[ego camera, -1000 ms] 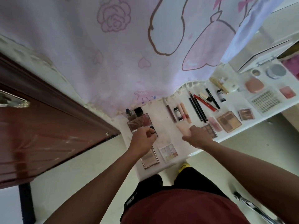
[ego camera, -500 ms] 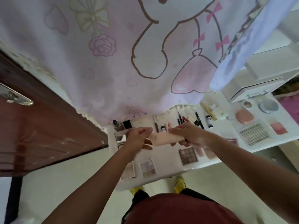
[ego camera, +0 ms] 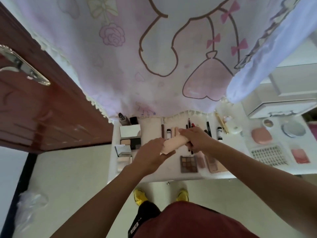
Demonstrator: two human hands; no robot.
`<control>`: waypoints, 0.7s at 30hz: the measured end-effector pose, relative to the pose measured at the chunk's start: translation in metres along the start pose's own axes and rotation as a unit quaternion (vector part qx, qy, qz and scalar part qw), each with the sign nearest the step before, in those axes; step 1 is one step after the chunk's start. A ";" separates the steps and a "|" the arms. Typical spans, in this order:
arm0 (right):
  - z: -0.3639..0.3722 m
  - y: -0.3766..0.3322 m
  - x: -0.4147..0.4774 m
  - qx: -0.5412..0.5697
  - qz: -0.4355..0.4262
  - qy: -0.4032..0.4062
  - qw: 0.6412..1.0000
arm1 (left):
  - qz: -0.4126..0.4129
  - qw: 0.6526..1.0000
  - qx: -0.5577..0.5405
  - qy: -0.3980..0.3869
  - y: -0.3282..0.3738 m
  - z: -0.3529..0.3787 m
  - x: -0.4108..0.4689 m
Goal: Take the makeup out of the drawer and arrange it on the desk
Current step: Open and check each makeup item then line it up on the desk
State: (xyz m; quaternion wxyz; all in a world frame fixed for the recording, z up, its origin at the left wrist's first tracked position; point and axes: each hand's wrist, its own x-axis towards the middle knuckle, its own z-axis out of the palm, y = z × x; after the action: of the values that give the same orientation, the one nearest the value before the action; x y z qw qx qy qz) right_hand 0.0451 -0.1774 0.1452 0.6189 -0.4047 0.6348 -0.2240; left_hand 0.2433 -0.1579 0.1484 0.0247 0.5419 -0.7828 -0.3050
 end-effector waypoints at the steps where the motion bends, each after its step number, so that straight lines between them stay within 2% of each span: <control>1: 0.003 -0.002 0.001 -0.017 -0.017 0.014 1.000 | -0.005 1.000 0.007 -0.003 -0.001 0.000 -0.002; 4: 0.010 -0.008 0.000 -0.067 -0.069 0.028 0.995 | -0.010 0.999 -0.039 -0.017 -0.007 -0.002 -0.009; 7: 0.016 -0.013 -0.004 -0.086 -0.109 0.023 0.990 | -0.028 0.983 -0.179 0.017 -0.007 -0.005 -0.014; 10: 0.020 -0.018 -0.011 -0.105 -0.143 0.025 0.984 | -0.067 0.937 -0.337 0.063 0.001 -0.013 -0.015; 13: 0.020 -0.020 -0.017 -0.094 -0.175 0.006 0.980 | -0.128 0.870 -0.468 0.088 0.002 -0.020 -0.014; 16: 0.016 -0.018 -0.021 -0.079 -0.185 -0.033 0.979 | -0.144 0.840 -0.517 0.078 -0.004 -0.024 -0.015; 21: 0.006 -0.017 -0.028 0.009 -0.121 -0.061 0.991 | -0.132 0.836 -0.530 0.050 -0.007 -0.020 -0.021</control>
State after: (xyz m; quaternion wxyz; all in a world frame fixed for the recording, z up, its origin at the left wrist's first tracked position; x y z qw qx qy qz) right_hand 0.0522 -0.1634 0.1746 0.6286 -0.4857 0.5399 -0.2782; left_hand 0.2648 -0.1498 0.1673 0.3067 0.5590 -0.4199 -0.6459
